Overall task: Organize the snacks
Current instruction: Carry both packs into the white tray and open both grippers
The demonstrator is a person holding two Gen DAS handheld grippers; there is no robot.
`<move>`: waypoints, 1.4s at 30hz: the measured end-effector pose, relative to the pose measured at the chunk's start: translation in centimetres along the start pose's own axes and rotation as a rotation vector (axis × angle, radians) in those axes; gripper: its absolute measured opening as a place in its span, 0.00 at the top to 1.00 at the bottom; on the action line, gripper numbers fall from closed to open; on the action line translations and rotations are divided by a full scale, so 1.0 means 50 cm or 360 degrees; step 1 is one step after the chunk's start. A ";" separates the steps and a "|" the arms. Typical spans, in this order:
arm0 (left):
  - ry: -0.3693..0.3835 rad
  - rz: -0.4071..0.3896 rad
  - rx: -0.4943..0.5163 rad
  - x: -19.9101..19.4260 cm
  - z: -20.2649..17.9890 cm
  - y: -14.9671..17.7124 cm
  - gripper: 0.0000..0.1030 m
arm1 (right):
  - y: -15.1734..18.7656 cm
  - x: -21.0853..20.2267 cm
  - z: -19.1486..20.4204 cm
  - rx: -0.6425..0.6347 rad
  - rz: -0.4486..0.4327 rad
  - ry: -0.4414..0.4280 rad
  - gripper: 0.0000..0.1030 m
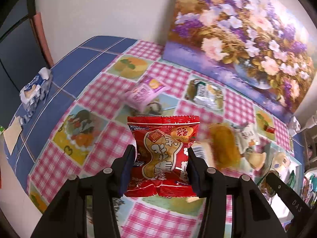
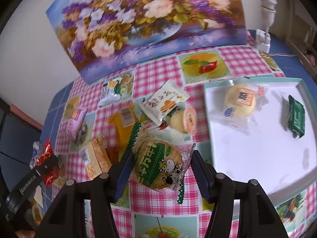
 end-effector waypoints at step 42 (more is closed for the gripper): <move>0.0322 0.0099 0.0938 -0.038 -0.563 0.257 0.50 | -0.071 -0.242 -0.471 0.0598 -0.0367 0.0511 0.40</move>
Point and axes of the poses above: each gripper's, at about its wrist camera, not at the fingertips, and x roughly the way its jaws point, z to its left, y to its underside, the point moved 9 cm from there along x, roughly the way its jaws point, and after that the axes turned 4 degrees about -x, right-handed, at the moved point
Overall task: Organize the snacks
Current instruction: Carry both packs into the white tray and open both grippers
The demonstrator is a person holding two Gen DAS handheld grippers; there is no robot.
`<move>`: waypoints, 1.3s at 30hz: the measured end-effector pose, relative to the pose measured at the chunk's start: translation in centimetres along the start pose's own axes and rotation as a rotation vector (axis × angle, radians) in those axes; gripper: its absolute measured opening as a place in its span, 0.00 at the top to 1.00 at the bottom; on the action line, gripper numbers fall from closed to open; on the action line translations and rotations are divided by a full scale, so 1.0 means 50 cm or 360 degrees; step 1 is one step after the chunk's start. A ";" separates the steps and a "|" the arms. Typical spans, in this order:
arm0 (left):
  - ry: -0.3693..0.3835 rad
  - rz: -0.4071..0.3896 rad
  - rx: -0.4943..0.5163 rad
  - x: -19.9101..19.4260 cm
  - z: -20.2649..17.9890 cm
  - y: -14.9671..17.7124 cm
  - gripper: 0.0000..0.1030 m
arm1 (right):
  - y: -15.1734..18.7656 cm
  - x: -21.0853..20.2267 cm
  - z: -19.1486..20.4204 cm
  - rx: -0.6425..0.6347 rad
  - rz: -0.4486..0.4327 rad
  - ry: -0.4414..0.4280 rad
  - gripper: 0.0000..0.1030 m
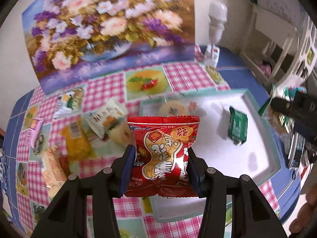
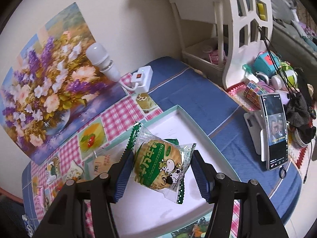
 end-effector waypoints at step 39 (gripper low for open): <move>0.0013 0.0284 0.0078 0.125 -0.034 0.085 0.28 | 0.169 0.203 -0.003 0.0023 0.0545 0.0031 0.37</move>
Point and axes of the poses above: each gripper's, at about its wrist camera, not at the fingertips, and x roughly the way its jaws point, z to its left, y to its underside, the point moved 9 cm from there along x, roughly the way its jaws point, and after that the axes turned 4 degrees about -x, right-handed, at the moved point
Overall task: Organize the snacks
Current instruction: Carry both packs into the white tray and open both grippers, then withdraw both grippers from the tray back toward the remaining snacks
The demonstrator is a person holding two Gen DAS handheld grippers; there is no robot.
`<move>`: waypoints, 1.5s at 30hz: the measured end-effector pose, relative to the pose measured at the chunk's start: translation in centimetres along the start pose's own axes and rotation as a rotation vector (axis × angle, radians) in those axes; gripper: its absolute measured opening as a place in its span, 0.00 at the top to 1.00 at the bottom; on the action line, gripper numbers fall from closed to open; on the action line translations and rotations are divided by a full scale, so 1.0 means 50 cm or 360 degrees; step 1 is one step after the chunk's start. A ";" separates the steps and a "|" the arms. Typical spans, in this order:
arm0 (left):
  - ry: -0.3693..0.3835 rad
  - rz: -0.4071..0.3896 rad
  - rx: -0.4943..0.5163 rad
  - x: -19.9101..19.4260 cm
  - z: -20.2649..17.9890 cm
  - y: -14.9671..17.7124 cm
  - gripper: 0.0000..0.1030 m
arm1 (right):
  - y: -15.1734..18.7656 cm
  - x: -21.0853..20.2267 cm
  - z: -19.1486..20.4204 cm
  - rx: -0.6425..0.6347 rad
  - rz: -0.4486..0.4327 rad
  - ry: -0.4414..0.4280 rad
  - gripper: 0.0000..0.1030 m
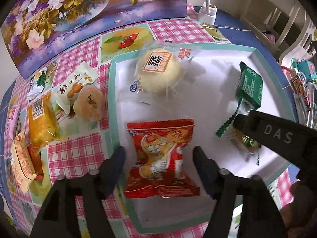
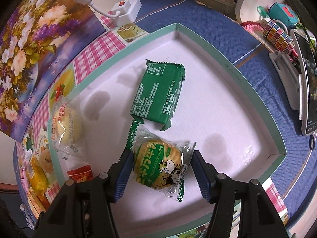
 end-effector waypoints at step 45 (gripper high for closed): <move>-0.0264 -0.0159 -0.0867 -0.112 0.355 -0.017 0.01 | -0.037 -0.104 0.099 -0.0342 -0.0240 0.0005 0.00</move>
Point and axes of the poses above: each gripper's, at about its wrist camera, not at the fingertips, and x roughly the way its jaws point, z to its left, y to its underside, the point moved 9 cm from there along x, roughly the way its jaws point, and after that the axes turned 4 degrees about -x, right-handed, at the moved point
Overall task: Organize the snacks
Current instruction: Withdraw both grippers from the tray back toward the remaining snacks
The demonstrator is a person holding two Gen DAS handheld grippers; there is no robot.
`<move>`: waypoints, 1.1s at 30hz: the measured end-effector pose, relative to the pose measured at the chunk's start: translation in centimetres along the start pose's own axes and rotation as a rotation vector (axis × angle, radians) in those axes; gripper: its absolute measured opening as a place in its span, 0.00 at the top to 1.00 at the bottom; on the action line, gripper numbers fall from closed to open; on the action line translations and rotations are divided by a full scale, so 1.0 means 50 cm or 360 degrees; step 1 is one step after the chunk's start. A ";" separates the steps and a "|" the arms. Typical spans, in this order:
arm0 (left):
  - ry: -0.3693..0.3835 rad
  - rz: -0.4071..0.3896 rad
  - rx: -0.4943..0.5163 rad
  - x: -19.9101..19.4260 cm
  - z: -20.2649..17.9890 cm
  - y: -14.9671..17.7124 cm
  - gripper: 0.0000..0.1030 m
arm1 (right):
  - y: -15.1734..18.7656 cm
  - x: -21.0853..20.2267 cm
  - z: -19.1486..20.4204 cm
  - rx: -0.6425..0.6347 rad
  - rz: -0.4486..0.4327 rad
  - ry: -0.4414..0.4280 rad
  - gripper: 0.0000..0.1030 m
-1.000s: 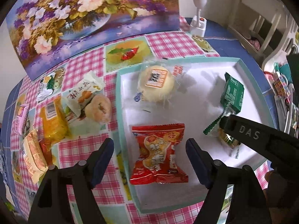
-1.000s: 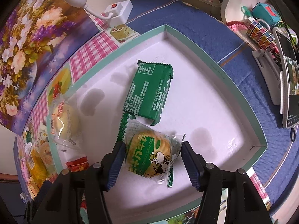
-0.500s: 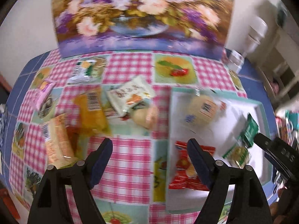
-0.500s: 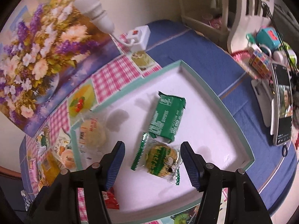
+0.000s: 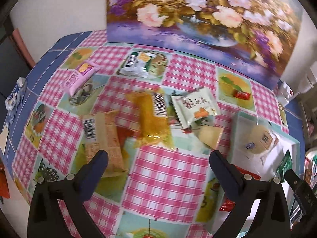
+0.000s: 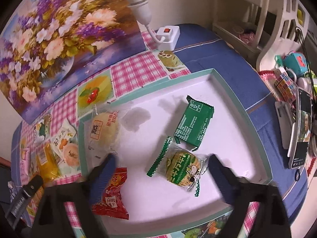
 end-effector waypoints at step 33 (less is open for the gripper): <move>-0.0110 0.0002 -0.0573 0.012 0.346 -0.049 0.01 | 0.079 0.014 0.277 -0.0369 0.0030 -0.0197 0.00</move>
Point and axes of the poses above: each gripper's, at about its wrist camera, not at the fingertips, and x roughly the way its jaws point, z to its left, y to its underside, the point moved 9 cm from there along x, roughly the way its jaws point, and after that the axes turned 4 degrees about -x, right-handed, at the moved point
